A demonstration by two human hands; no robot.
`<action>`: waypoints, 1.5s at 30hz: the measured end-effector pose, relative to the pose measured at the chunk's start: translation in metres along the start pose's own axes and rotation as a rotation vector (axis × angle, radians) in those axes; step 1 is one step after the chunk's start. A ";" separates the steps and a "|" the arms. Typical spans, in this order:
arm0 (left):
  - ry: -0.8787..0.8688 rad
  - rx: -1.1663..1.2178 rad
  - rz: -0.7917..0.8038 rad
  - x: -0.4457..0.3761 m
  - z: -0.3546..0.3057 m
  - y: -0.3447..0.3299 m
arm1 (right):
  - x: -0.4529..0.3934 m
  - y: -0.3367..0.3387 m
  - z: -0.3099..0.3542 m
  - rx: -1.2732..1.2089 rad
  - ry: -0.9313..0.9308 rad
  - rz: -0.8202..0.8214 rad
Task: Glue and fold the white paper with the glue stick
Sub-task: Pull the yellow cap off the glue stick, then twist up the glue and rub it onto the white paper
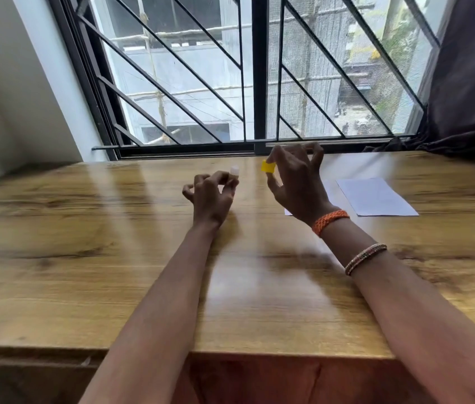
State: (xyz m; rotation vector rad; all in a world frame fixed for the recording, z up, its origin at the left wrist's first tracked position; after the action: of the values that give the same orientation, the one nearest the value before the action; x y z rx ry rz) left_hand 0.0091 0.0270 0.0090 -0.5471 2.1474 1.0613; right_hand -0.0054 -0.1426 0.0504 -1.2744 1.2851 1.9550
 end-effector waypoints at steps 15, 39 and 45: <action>0.258 -0.055 -0.275 0.003 0.027 0.030 | 0.014 -0.075 0.042 -0.401 -0.661 0.581; 0.436 0.526 -0.344 0.000 0.016 0.022 | 0.011 -0.036 0.050 0.142 -0.047 0.186; 0.435 0.733 -0.092 0.002 -0.021 0.009 | 0.019 -0.003 0.053 0.225 0.261 -0.223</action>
State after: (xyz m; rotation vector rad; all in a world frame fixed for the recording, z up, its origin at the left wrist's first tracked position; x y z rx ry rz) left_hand -0.0054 0.0154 0.0216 -0.5355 2.6347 0.0508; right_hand -0.0353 -0.0959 0.0391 -1.5188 1.3734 1.4836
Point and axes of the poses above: each hand's wrist, its own x-axis away from the middle knuckle, its own y-axis out of the back of the hand, z = x × y, the point moved 5 cm from there along -x, towards the middle knuckle, and after that the axes turned 15 degrees about -y, right-handed, at the moved point
